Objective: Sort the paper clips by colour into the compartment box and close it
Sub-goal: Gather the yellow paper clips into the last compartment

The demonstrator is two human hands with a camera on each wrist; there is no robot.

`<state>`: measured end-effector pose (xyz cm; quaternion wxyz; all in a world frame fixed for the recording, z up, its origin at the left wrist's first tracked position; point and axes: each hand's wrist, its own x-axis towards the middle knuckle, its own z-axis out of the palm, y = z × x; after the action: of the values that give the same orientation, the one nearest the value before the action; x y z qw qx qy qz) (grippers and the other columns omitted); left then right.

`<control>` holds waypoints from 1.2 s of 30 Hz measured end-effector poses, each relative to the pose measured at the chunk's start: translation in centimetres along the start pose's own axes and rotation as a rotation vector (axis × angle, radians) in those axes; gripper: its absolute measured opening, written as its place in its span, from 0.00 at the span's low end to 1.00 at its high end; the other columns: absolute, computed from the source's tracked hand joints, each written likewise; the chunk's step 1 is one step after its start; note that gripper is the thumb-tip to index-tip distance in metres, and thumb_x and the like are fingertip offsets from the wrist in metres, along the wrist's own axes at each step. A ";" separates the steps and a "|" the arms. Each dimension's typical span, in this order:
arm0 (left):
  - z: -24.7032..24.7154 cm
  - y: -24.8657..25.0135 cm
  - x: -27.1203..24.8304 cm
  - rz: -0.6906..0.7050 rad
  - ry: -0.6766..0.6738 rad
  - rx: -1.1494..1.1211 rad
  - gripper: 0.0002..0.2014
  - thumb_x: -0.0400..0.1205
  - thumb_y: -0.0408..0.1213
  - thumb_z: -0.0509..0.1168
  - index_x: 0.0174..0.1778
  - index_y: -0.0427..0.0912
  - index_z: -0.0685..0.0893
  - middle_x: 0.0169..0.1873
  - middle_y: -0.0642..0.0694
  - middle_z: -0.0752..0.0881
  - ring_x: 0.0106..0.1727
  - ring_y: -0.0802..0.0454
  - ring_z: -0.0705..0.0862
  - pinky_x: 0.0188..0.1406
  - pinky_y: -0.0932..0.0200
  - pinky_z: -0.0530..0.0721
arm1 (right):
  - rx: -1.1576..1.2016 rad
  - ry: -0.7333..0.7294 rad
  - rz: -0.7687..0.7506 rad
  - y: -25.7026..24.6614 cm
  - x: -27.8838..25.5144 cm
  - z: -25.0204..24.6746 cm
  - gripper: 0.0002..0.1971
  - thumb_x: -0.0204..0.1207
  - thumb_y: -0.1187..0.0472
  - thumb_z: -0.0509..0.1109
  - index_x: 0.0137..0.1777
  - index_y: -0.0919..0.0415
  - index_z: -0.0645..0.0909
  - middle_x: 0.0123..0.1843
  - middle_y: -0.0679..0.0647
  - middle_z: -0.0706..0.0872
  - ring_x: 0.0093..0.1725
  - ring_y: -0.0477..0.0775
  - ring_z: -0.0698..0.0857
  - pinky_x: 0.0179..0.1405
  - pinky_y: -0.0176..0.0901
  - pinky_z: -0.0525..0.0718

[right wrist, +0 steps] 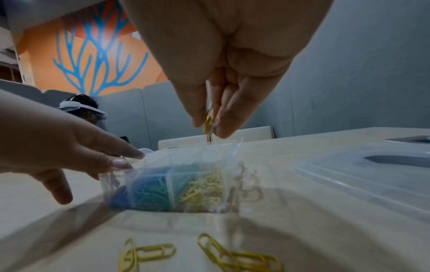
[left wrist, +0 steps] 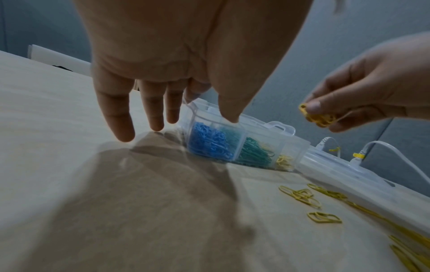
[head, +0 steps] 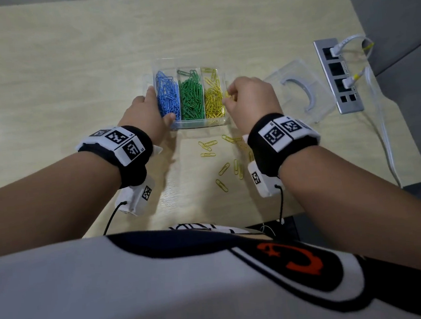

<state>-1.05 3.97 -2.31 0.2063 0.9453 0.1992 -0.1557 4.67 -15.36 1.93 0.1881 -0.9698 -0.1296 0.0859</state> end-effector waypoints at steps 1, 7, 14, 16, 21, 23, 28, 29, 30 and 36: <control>0.0 0.0 0.0 -0.001 -0.001 0.001 0.34 0.83 0.49 0.61 0.80 0.39 0.56 0.66 0.30 0.74 0.65 0.31 0.76 0.60 0.42 0.74 | 0.032 -0.004 0.004 -0.4 0.3 0.1 0.16 0.80 0.52 0.68 0.64 0.59 0.80 0.57 0.55 0.85 0.55 0.54 0.82 0.54 0.41 0.78; 0.0 0.0 -0.1 0.006 0.003 -0.003 0.32 0.83 0.49 0.61 0.78 0.39 0.59 0.65 0.30 0.74 0.63 0.31 0.77 0.58 0.42 0.75 | 0.054 -0.029 0.099 0.8 -0.3 -0.3 0.15 0.80 0.61 0.65 0.66 0.59 0.75 0.60 0.56 0.82 0.51 0.53 0.79 0.47 0.39 0.73; -0.2 0.1 0.2 0.007 0.001 -0.003 0.31 0.83 0.49 0.62 0.78 0.38 0.59 0.65 0.30 0.74 0.64 0.31 0.76 0.59 0.42 0.75 | -0.396 -0.610 0.332 3.9 -5.1 0.6 0.42 0.54 0.49 0.87 0.61 0.59 0.64 0.58 0.59 0.74 0.56 0.64 0.82 0.51 0.57 0.83; -0.2 0.2 0.2 0.003 0.001 0.000 0.32 0.83 0.49 0.62 0.78 0.38 0.59 0.65 0.29 0.74 0.64 0.30 0.76 0.60 0.42 0.74 | -0.400 -0.599 0.326 3.8 -6.4 1.6 0.40 0.56 0.54 0.86 0.60 0.58 0.62 0.58 0.59 0.72 0.55 0.64 0.82 0.47 0.54 0.83; -0.2 0.2 0.2 -0.002 -0.001 0.010 0.33 0.83 0.49 0.61 0.79 0.38 0.58 0.66 0.29 0.74 0.64 0.31 0.76 0.60 0.42 0.74 | -0.197 -0.463 0.208 2.9 -5.8 3.2 0.28 0.70 0.64 0.76 0.65 0.62 0.66 0.64 0.61 0.72 0.57 0.61 0.81 0.43 0.46 0.76; -0.2 0.3 0.2 -0.006 -0.005 0.014 0.33 0.83 0.50 0.61 0.79 0.38 0.58 0.66 0.30 0.73 0.64 0.31 0.76 0.60 0.42 0.75 | -0.174 -0.426 0.112 2.9 -5.0 3.4 0.23 0.74 0.63 0.73 0.67 0.63 0.70 0.64 0.61 0.74 0.59 0.60 0.80 0.49 0.46 0.77; -0.2 -0.1 0.0 0.001 -0.007 0.017 0.32 0.83 0.49 0.61 0.78 0.38 0.59 0.65 0.30 0.74 0.63 0.31 0.77 0.59 0.42 0.75 | -0.123 -0.433 0.040 3.0 -5.0 3.2 0.36 0.69 0.56 0.77 0.74 0.59 0.64 0.68 0.58 0.66 0.60 0.60 0.79 0.54 0.47 0.79; -0.2 -0.1 -0.1 0.004 -0.002 0.015 0.32 0.83 0.49 0.61 0.78 0.38 0.59 0.65 0.30 0.74 0.63 0.31 0.77 0.58 0.42 0.75 | -0.131 -0.450 0.005 3.0 -5.2 3.2 0.43 0.66 0.52 0.80 0.77 0.57 0.61 0.68 0.58 0.65 0.60 0.60 0.78 0.55 0.49 0.80; -0.1 -0.1 -0.1 0.005 -0.001 0.014 0.32 0.83 0.49 0.61 0.78 0.38 0.59 0.64 0.30 0.75 0.63 0.31 0.77 0.58 0.43 0.75 | -0.156 -0.466 -0.040 2.9 -5.4 3.2 0.47 0.64 0.50 0.81 0.79 0.55 0.58 0.68 0.57 0.64 0.60 0.59 0.77 0.57 0.49 0.81; -0.1 -0.1 -0.1 0.004 -0.003 0.009 0.33 0.83 0.49 0.61 0.80 0.39 0.57 0.65 0.30 0.74 0.63 0.32 0.77 0.58 0.42 0.75 | -0.202 -0.415 -0.210 3.0 -4.6 4.5 0.23 0.75 0.57 0.72 0.69 0.58 0.73 0.61 0.58 0.72 0.54 0.62 0.81 0.57 0.53 0.82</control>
<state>-1.18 4.05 -2.17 0.2024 0.9464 0.1963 -0.1574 0.01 -17.76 -2.83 0.0675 -0.9264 -0.2735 0.2500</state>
